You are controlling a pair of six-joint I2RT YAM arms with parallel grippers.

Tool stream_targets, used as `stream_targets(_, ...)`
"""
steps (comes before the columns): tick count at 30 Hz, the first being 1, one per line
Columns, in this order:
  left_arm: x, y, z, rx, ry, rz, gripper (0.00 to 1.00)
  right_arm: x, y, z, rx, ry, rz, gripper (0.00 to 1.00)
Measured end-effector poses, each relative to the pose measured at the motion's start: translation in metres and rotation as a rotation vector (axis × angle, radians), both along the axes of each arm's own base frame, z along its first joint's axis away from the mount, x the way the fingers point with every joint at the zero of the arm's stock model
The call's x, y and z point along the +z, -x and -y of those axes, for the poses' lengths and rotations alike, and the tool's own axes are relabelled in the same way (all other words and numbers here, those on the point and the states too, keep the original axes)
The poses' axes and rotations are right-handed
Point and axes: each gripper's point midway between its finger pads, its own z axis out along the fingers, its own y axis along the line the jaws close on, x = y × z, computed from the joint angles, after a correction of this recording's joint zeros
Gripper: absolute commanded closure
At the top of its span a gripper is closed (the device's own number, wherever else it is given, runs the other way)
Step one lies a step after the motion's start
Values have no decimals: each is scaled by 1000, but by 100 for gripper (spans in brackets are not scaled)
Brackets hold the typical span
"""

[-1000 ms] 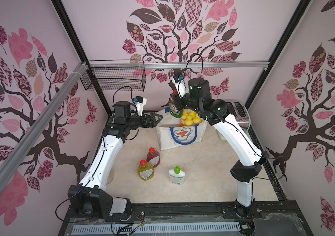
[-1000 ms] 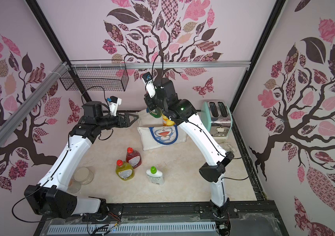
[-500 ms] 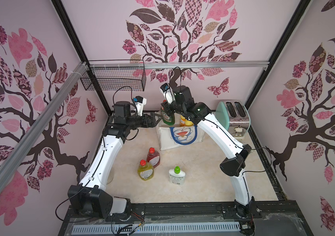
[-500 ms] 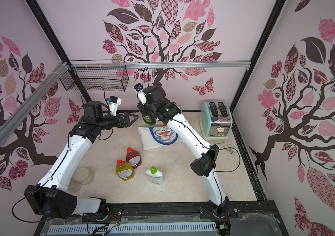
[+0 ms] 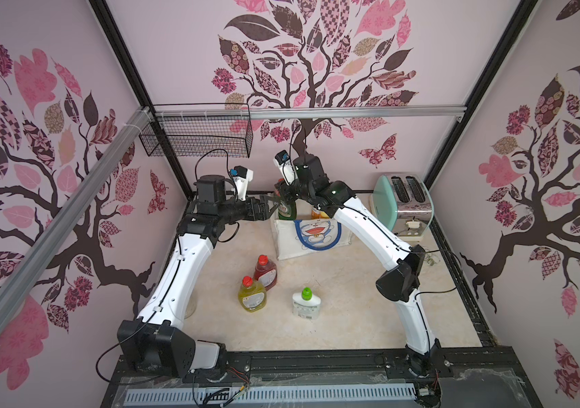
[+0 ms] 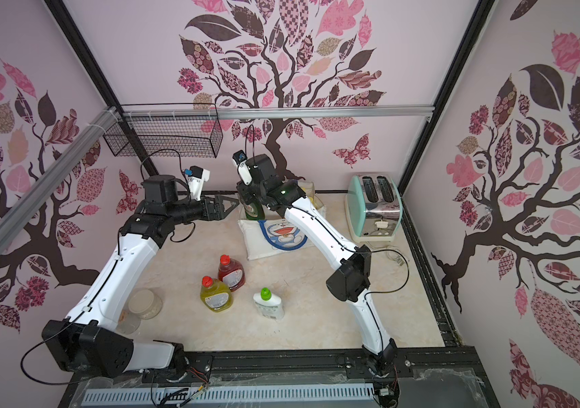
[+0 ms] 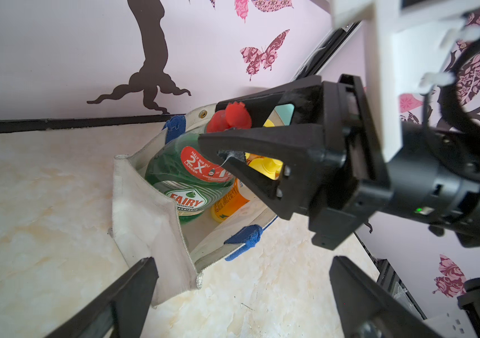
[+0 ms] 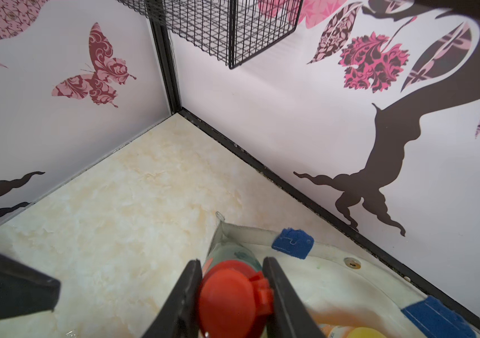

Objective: Pack dish soap into the shopping bag
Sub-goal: Place the bottle of dish soap in the shopping bag.

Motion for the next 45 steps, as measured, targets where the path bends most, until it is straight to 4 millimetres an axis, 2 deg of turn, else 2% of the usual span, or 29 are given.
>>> stream_targets(3,0,0,0,-1,-2,1,2,-12,-3,1,-3,7,-24,100)
stream_targets(14,-1,0,0,-2,-4,1,2,-37,-12,-4,1,-28,-83,100)
stream_targets(25,-1,1,0,-3,-5,0,2,-79,-22,-11,-7,-9,-138,100)
stream_targets(45,-1,1,0,-3,-5,0,2,-92,-25,-15,9,-62,-178,100)
